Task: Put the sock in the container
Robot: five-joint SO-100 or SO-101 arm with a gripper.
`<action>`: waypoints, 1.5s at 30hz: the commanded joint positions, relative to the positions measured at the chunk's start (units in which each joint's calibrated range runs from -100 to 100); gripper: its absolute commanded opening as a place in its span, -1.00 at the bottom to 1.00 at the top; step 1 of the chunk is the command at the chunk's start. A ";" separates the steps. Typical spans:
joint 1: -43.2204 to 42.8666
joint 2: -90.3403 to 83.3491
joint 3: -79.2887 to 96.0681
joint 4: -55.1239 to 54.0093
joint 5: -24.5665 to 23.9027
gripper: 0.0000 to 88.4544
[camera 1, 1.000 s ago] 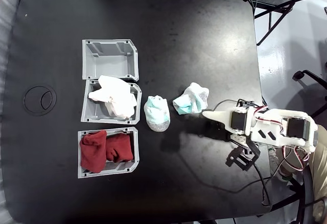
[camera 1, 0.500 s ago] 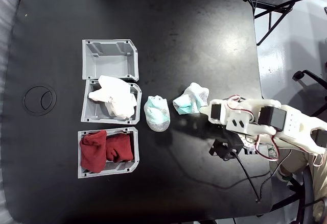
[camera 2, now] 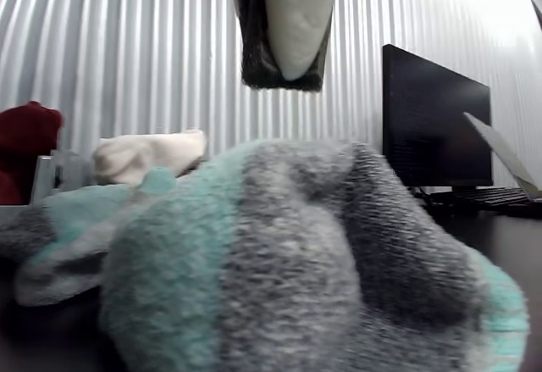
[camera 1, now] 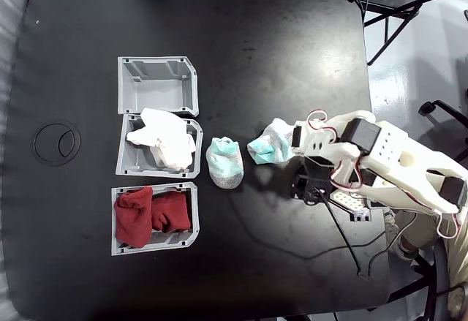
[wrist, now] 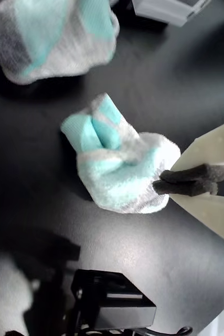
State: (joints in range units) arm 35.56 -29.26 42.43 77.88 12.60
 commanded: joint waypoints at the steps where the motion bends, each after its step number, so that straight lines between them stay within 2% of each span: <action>1: 0.06 0.44 -2.22 0.60 0.65 -0.96; 13: 0.14 0.36 -2.13 0.86 4.37 -0.94; 17: 0.14 0.36 -2.13 0.86 4.48 -0.70; 24: 0.22 -0.31 -2.40 6.06 7.69 -0.27; 29: 0.22 0.44 -2.22 6.58 8.49 -0.08; 38: 0.22 0.53 -0.05 5.64 8.60 -0.08; 45: 2.74 0.53 6.17 -2.30 9.52 -0.08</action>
State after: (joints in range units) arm 37.78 -28.67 48.02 78.22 21.85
